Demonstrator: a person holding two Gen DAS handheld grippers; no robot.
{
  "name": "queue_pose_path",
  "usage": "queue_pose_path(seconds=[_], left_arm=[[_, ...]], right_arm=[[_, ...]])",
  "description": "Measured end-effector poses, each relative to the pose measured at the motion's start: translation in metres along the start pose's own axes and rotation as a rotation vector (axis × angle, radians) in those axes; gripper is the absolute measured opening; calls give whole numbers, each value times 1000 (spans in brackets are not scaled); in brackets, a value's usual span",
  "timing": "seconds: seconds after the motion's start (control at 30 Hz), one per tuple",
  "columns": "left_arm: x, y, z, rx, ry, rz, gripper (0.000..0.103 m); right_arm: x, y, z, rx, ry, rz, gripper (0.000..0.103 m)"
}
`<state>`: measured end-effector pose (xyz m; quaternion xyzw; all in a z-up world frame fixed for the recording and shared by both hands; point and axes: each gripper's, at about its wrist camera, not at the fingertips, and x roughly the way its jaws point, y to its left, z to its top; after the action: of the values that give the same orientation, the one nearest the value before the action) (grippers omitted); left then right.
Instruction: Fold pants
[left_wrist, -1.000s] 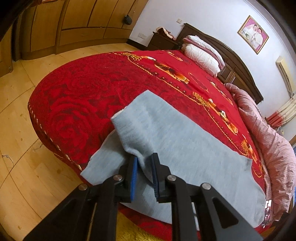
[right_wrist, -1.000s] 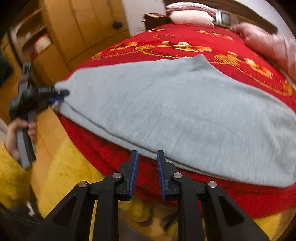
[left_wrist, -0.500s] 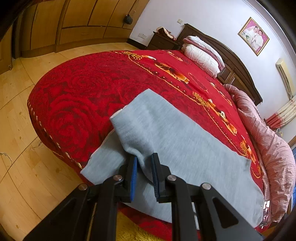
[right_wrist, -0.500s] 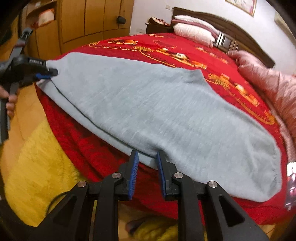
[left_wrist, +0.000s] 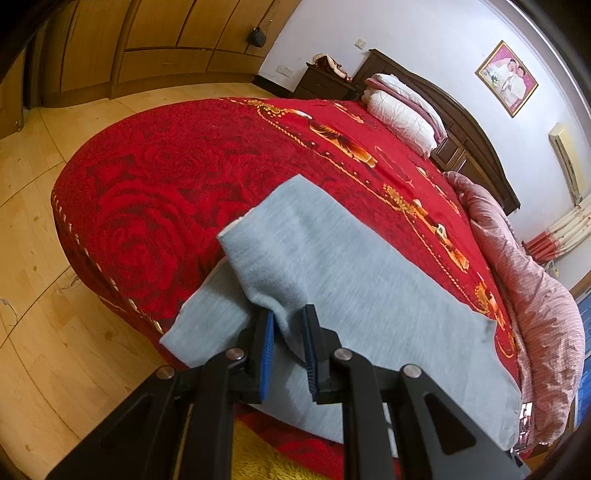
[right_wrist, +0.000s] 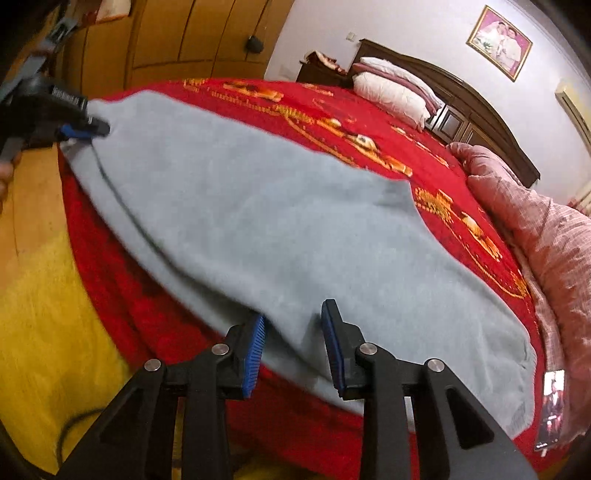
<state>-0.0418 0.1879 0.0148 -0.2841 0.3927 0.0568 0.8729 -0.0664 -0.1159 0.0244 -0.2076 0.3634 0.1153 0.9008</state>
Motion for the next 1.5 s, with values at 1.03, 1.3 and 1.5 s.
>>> queue_pose_path(seconds=[1.03,1.3,1.5], left_arm=[[-27,9,-5,0,-86,-27,2],[-17,27,-16,-14,-32,-6,5],[-35,33,-15,22,-67,102,13]], right_arm=[[-5,-12,-2,117,-30,196,4],[-2,-17,-11,140,37,236,8],[-21,-38,-22,216,55,317,10]])
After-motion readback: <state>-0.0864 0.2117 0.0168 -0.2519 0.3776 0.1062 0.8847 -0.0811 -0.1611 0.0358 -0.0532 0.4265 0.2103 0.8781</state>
